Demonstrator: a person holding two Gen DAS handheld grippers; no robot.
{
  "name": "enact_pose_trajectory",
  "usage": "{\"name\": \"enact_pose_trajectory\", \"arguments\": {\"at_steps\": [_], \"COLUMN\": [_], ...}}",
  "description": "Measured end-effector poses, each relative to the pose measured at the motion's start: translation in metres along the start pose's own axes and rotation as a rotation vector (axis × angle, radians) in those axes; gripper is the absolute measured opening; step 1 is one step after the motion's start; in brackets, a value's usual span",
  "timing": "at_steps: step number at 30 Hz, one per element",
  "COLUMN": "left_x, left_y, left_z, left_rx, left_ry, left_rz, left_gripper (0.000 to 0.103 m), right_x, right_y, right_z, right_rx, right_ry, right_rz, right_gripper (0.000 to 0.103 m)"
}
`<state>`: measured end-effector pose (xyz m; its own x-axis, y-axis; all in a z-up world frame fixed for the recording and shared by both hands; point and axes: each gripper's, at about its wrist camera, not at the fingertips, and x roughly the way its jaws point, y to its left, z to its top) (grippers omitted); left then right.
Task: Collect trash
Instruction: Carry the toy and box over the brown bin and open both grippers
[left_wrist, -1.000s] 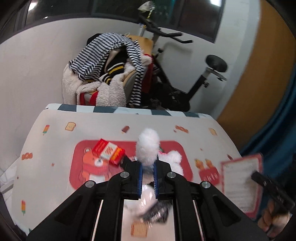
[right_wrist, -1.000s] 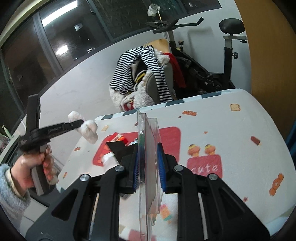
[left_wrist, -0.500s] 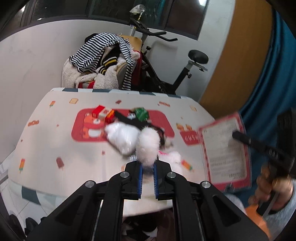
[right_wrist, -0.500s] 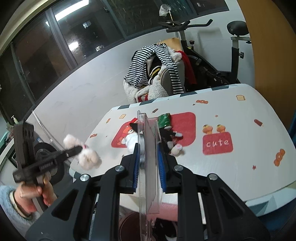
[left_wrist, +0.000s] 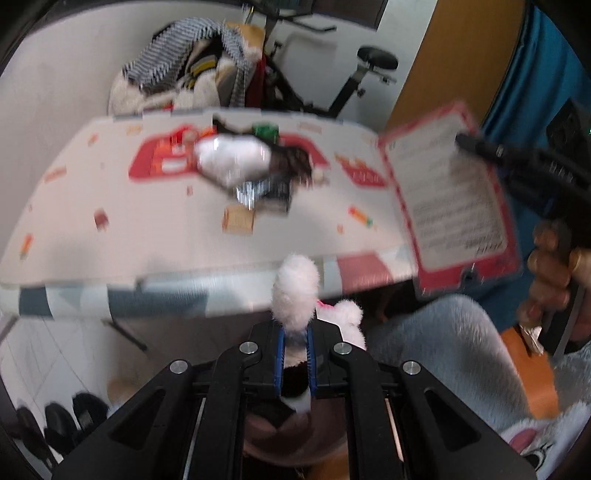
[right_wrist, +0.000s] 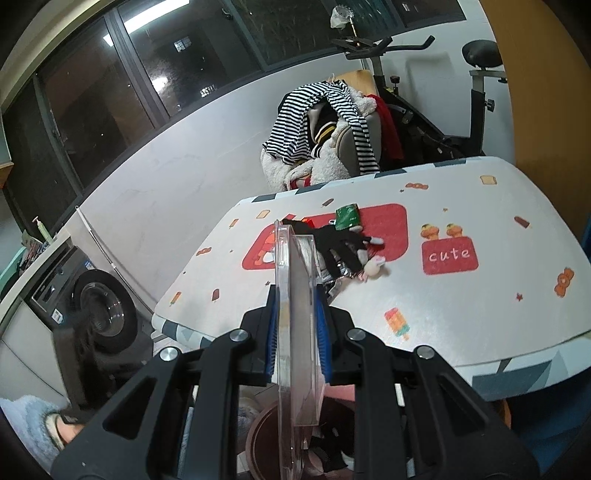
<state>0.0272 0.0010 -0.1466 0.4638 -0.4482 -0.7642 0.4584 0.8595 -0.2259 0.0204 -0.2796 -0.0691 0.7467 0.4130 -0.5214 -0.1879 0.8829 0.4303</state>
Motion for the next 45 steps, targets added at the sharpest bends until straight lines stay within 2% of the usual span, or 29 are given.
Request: {"name": "enact_pose_trajectory", "arguments": {"at_steps": [5,13,15,17,20,24,26,30,34,40,45], "left_x": [0.019,0.044,0.05,0.051,0.049,0.039,0.03,0.004,-0.017,-0.032,-0.041], "left_y": [0.002,-0.006,-0.009,-0.01,-0.008,-0.003,-0.002,-0.002,0.0,0.005,0.009], "left_z": [-0.027,-0.043,-0.045,-0.046,-0.046,-0.043,-0.041,-0.037,-0.037,-0.043,-0.05], "left_rx": [-0.009,-0.006,0.01,0.008,-0.02,-0.037,-0.041,-0.042,-0.088,-0.138,-0.151], "left_ry": [0.084,0.13,0.142,0.142,0.126,0.074,0.041,-0.061,-0.148,-0.236,-0.27], "left_rz": [-0.009,-0.019,-0.027,-0.047,-0.058,-0.037,-0.023,0.033,0.085,0.185,0.257], "left_gripper": [0.01,0.011,0.016,0.035,0.046,0.057,0.066,0.079,0.09,0.092,0.092], "right_x": [0.003,0.008,0.007,0.005,0.006,0.009,0.011,0.014,0.019,0.034,0.049], "right_y": [0.002,-0.003,-0.004,-0.004,-0.006,-0.008,-0.008,-0.001,0.005,0.014,0.017], "right_z": [-0.012,-0.025,-0.027,-0.029,-0.033,-0.04,-0.044,-0.055,-0.067,-0.093,-0.115], "right_rx": [0.012,0.03,0.028,0.024,0.026,0.038,0.034,-0.002,-0.018,-0.061,-0.081], "right_ry": [0.017,0.049,0.052,0.054,0.067,0.082,0.092,0.103,0.104,0.137,0.182], "right_rz": [0.01,0.003,-0.002,-0.004,-0.001,0.018,0.028,0.044,0.086,0.129,0.133], "right_gripper": [0.021,0.021,0.021,0.021,0.021,0.021,0.021,0.021,0.021,0.021,0.021]}}
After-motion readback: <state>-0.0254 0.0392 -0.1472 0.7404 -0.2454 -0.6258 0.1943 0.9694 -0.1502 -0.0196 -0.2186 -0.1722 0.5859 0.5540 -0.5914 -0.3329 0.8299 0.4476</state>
